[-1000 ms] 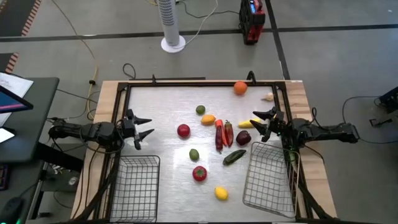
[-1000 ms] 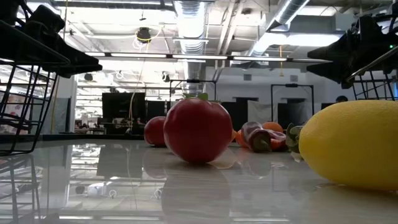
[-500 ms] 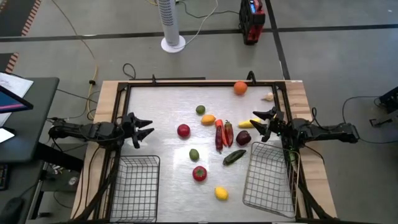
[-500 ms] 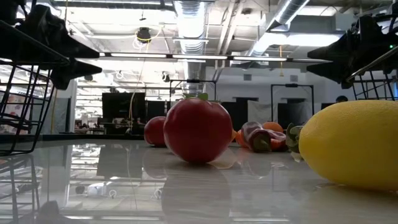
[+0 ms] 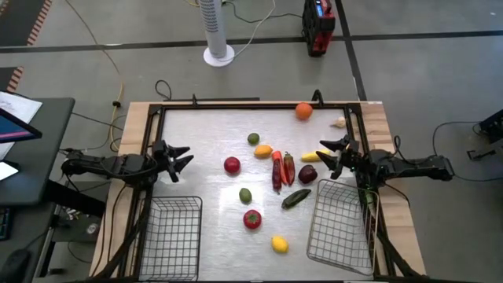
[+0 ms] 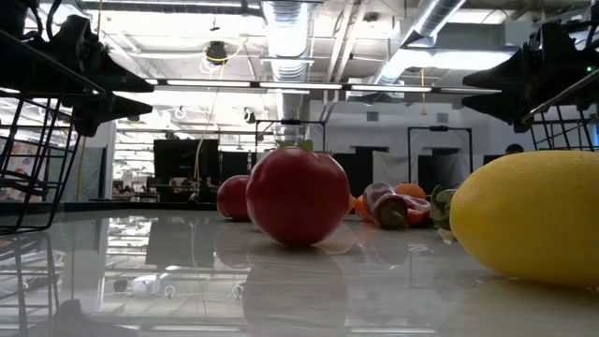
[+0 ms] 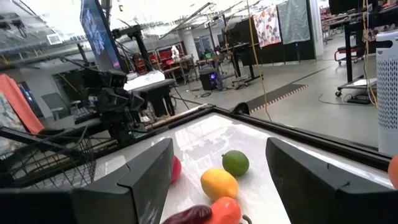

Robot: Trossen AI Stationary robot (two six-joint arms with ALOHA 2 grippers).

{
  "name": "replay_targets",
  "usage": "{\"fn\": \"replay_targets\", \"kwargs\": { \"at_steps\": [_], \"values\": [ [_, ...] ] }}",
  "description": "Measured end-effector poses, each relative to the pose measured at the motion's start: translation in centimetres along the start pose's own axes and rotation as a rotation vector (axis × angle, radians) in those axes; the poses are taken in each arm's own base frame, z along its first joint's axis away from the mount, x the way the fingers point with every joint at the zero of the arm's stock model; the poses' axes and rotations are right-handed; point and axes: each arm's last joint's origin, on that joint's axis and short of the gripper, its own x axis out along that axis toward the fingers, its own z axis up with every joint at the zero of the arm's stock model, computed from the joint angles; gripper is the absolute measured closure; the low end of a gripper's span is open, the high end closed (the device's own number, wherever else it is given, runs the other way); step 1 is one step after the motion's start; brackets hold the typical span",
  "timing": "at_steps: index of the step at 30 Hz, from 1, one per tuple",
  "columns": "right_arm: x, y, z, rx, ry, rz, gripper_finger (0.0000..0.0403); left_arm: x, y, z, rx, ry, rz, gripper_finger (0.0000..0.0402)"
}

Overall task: Sort produce into baskets
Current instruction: Put the top green lime into the black wire basket

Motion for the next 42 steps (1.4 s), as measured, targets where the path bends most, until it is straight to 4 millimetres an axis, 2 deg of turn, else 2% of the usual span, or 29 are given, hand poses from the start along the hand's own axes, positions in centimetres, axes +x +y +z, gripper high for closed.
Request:
{"fn": "replay_targets", "kwargs": {
  "at_steps": [10,14,18,22,25,29,32,38,42],
  "values": [
    [0.0,0.0,0.1,0.122,-0.005,0.003,0.0117,0.0,0.0,0.2,-0.106,-0.025,0.023,0.0187],
    [0.0,0.3,0.0,0.130,0.018,0.090,0.0117,-0.1,-0.4,1.1,-0.150,-0.110,-0.015,0.0187],
    [0.0,0.2,0.0,0.170,0.027,0.088,0.0117,0.1,-0.5,2.2,-0.170,-0.209,0.008,0.0190],
    [0.1,0.0,0.1,0.162,0.029,0.093,0.0117,0.7,-0.6,2.6,-0.147,-0.190,0.064,0.0191],
    [0.2,-0.2,0.4,0.128,0.041,0.085,0.0117,1.5,-0.9,3.4,-0.125,-0.156,0.095,0.0192],
    [0.2,-0.1,2.2,0.090,-0.012,0.088,0.0117,2.7,-2.2,5.5,-0.065,-0.106,0.075,0.0192],
    [0.4,-0.2,2.6,0.069,-0.012,0.057,0.0117,3.8,-3.0,6.4,0.000,-0.062,0.071,0.0192],
    [1.0,-0.6,2.5,0.053,0.013,0.013,0.0117,6.6,-3.7,6.4,0.089,-0.016,0.141,0.0192],
    [1.6,-0.7,2.1,0.039,0.068,0.032,0.0117,9.5,-3.9,6.6,0.111,0.073,0.121,0.0192]
  ]
}}
